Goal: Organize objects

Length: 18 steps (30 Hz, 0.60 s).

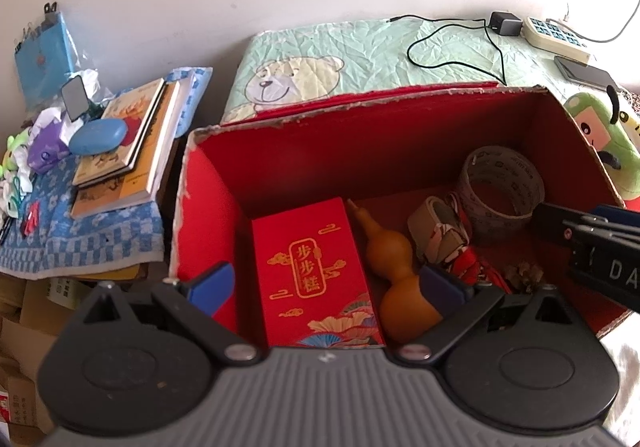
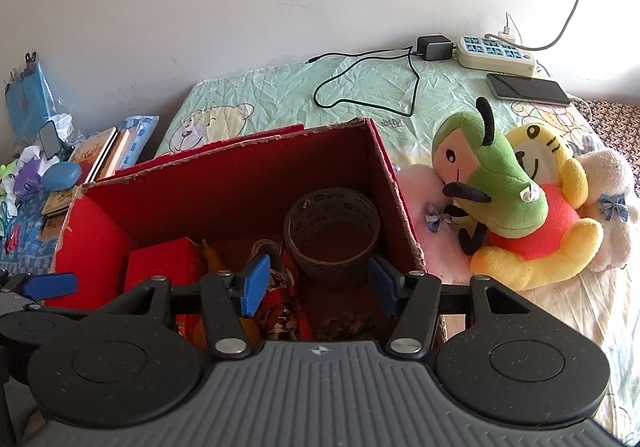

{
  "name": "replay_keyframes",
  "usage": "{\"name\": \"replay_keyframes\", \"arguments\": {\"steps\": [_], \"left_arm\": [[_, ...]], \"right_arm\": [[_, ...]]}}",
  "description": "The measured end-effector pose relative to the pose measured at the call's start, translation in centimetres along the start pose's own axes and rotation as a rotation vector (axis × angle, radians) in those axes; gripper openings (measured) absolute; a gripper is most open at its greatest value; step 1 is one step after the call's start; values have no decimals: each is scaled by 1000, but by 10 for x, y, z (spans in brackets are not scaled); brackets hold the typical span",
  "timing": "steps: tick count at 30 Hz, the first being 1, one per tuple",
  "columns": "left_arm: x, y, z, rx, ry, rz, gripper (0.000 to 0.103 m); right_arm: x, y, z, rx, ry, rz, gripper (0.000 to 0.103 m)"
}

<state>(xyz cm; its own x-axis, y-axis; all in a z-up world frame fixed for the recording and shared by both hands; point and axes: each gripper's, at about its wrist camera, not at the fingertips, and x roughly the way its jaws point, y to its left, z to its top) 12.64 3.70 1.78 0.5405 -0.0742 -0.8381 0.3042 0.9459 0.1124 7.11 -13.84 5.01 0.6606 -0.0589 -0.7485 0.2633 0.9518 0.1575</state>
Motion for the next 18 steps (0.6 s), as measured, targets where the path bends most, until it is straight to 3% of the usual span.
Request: {"name": "replay_keyframes", "arguments": {"steps": [18], "left_arm": [[1,-8,-3,16,10,-53,100]], "right_arm": [[4,-7,0,44,29,15,58]]}}
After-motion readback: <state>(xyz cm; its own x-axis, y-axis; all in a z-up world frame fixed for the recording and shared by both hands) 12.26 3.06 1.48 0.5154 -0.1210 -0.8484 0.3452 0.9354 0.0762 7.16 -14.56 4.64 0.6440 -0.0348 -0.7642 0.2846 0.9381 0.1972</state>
